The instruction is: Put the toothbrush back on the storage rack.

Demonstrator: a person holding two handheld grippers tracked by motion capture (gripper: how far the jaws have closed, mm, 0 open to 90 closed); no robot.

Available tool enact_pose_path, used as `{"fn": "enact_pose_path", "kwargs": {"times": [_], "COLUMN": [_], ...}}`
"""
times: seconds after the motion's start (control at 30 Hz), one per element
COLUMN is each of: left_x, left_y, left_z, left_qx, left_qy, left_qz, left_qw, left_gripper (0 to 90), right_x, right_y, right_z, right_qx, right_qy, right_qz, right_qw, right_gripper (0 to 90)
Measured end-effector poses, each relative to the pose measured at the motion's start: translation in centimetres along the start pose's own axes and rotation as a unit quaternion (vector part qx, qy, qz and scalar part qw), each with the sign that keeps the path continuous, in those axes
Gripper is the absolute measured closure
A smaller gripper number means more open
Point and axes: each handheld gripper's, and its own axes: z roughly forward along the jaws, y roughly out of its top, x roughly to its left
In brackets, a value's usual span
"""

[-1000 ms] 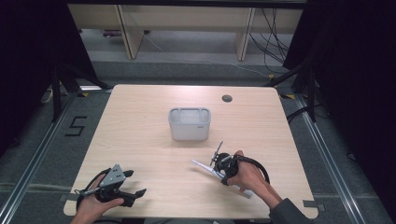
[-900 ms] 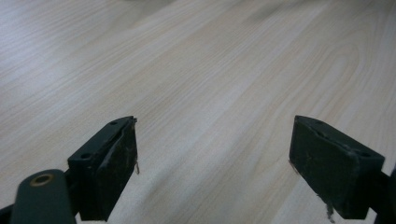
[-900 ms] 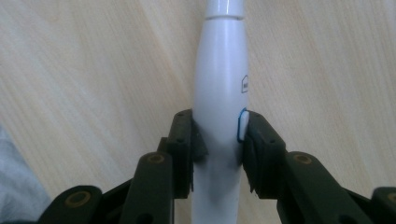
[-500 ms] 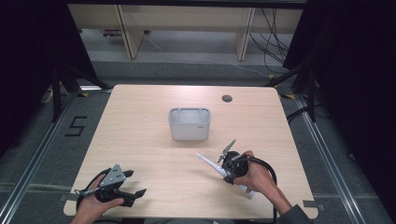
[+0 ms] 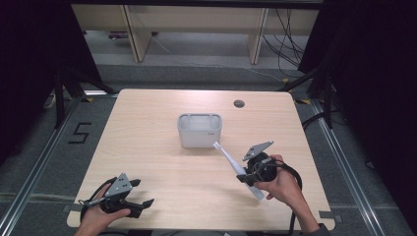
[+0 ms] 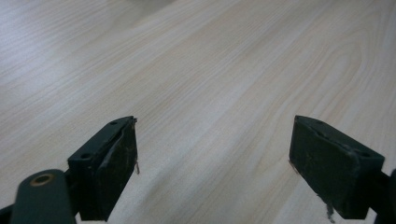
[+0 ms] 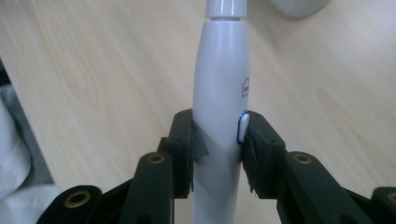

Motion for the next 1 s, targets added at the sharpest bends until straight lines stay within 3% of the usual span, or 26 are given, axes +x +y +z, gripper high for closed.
{"fn": "enact_pose_path", "kwargs": {"times": [0.2, 0.27, 0.3, 0.37, 0.43, 0.5, 0.57, 0.67, 0.77, 0.8, 0.9, 0.93, 1.0], "left_x": [-0.1, -0.1, 0.0, -0.1, -0.1, -0.1, 0.0, -0.1, 0.0, -0.1, 0.0, 0.0, -0.1], "left_y": [0.0, 0.0, 0.0, 0.0, 0.0, 0.0, 0.0, 0.0, 0.0, 0.0, 0.0, 0.0, 0.0], "left_z": [0.1, 0.1, 0.0, 0.1, 0.0, 0.1, -0.1, 0.0, 0.1, 0.0, 0.0, 0.1, 0.0], "left_qx": [-0.007, -0.012, -0.004, -0.013, -0.008, -0.014, -0.002, -0.013, -0.008, -0.011, -0.008, -0.008, -0.014], "left_qy": [0.000, 0.001, 0.001, 0.001, 0.004, 0.001, 0.004, 0.000, 0.004, 0.003, 0.003, 0.004, 0.000], "left_qz": [-0.010, -0.013, -0.002, -0.013, -0.009, -0.010, -0.006, -0.009, -0.009, -0.008, -0.007, -0.009, -0.010], "left_qw": [0.9999, 0.9998, 1.0000, 0.9998, 0.9999, 0.9999, 1.0000, 0.9999, 0.9999, 0.9999, 0.9999, 0.9999, 0.9999], "left_gripper": [15.0, 15.0, 15.0, 15.0, 15.0, 15.0, 15.0, 15.0, 15.0, 15.0, 15.0, 15.0, 15.0], "right_x": [-0.6, -0.9, -0.9, -1.1, -1.5, -2.0, -2.4, -2.8, -3.1, -3.3, -3.5, -3.8, -3.9], "right_y": [0.2, 0.3, 0.3, 0.4, 0.5, 0.8, 0.9, 1.2, 1.4, 1.6, 2.0, 2.2, 2.4], "right_z": [-0.2, -0.1, -0.1, 0.1, 0.1, 0.1, 0.1, 0.0, 0.0, 0.0, 0.0, 0.0, 0.1], "right_qx": [-0.058, -0.072, -0.072, -0.092, -0.102, -0.119, -0.132, -0.146, -0.158, -0.181, -0.190, -0.196, -0.202], "right_qy": [-0.005, -0.008, -0.008, -0.014, -0.013, -0.017, -0.016, -0.021, -0.018, -0.016, -0.022, -0.025, -0.023], "right_qz": [0.015, 0.015, 0.015, 0.029, 0.024, 0.030, 0.039, 0.049, 0.044, 0.052, 0.054, 0.044, 0.057], "right_qw": [0.9982, 0.9973, 0.9973, 0.9952, 0.9944, 0.9923, 0.9903, 0.9879, 0.9863, 0.9821, 0.9801, 0.9793, 0.9774], "right_gripper": [66.9, 66.9, 66.9, 66.9, 66.9, 66.9, 66.9, 66.9, 66.9, 66.9, 66.9, 66.9, 66.9]}}
